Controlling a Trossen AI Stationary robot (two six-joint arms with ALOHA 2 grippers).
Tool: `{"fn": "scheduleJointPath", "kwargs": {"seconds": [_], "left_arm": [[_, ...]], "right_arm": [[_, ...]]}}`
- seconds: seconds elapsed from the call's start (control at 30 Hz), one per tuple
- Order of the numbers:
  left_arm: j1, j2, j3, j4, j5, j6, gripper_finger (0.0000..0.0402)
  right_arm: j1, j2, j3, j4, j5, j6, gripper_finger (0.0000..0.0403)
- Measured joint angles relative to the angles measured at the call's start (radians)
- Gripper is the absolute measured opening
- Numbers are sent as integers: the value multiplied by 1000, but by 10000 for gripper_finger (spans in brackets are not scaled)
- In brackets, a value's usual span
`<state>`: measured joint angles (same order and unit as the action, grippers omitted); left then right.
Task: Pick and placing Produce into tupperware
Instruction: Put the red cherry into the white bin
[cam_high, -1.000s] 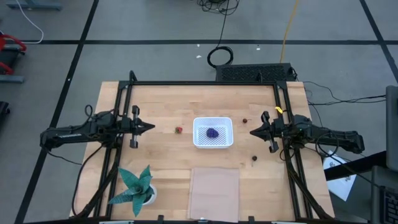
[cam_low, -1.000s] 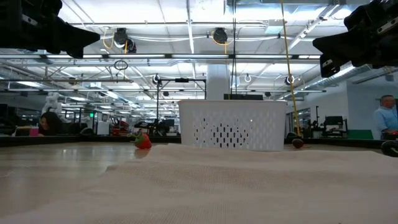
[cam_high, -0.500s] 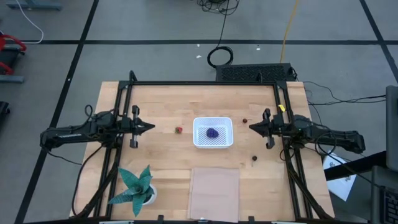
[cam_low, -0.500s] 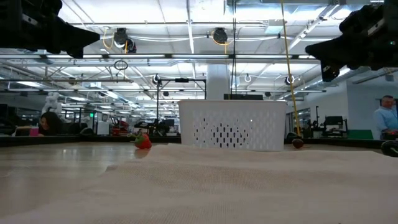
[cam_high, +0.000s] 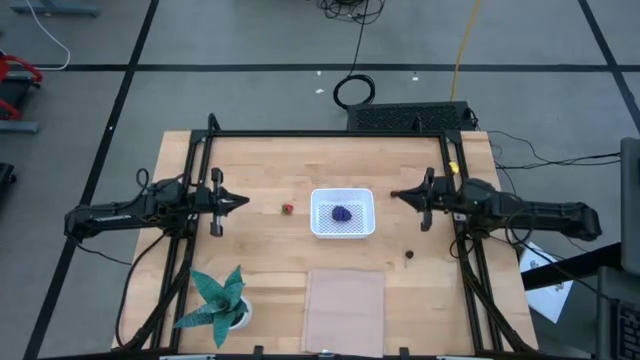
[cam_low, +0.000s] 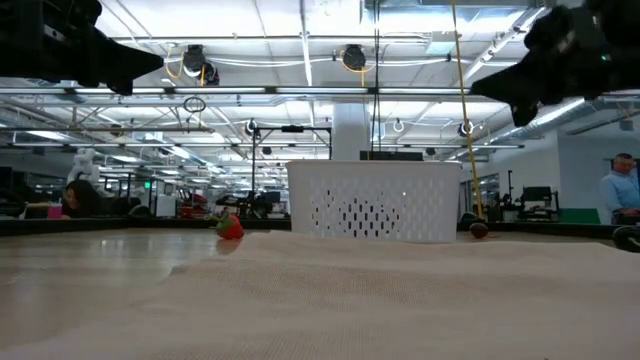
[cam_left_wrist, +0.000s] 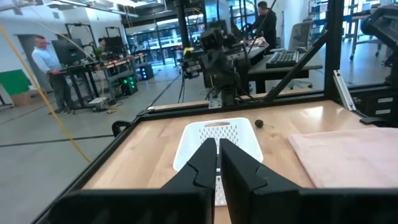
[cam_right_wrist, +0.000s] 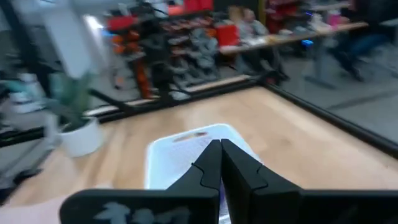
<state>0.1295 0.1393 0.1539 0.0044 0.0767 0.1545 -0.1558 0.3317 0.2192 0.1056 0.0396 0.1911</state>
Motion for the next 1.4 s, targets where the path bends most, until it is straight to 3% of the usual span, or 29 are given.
{"fn": "scheduleJointPath", "kwargs": {"seconds": [0.3, 0.47, 0.73, 1.03, 1.2, 1.4], "left_arm": [[0, 0, 0, 0, 0, 3, 3], [0, 0, 0, 0, 0, 0, 11], [0, 0, 0, -1, 0, -1, 27], [0, 0, 0, -2, 0, 2, 6], [0, 0, 0, -2, 0, 4, 5], [0, 0, 0, -2, 0, 3, 25]], "right_arm": [[-111, 256, 342, -393, 44, 47, 0], [-177, 400, 479, -555, 41, 60, 0], [-240, 524, 520, -595, -91, 10, 0], [-284, 570, 521, -673, -97, -75, 3], [-313, 625, 521, -729, -97, -73, 44], [-314, 701, 521, -731, -94, -231, 138]]}}
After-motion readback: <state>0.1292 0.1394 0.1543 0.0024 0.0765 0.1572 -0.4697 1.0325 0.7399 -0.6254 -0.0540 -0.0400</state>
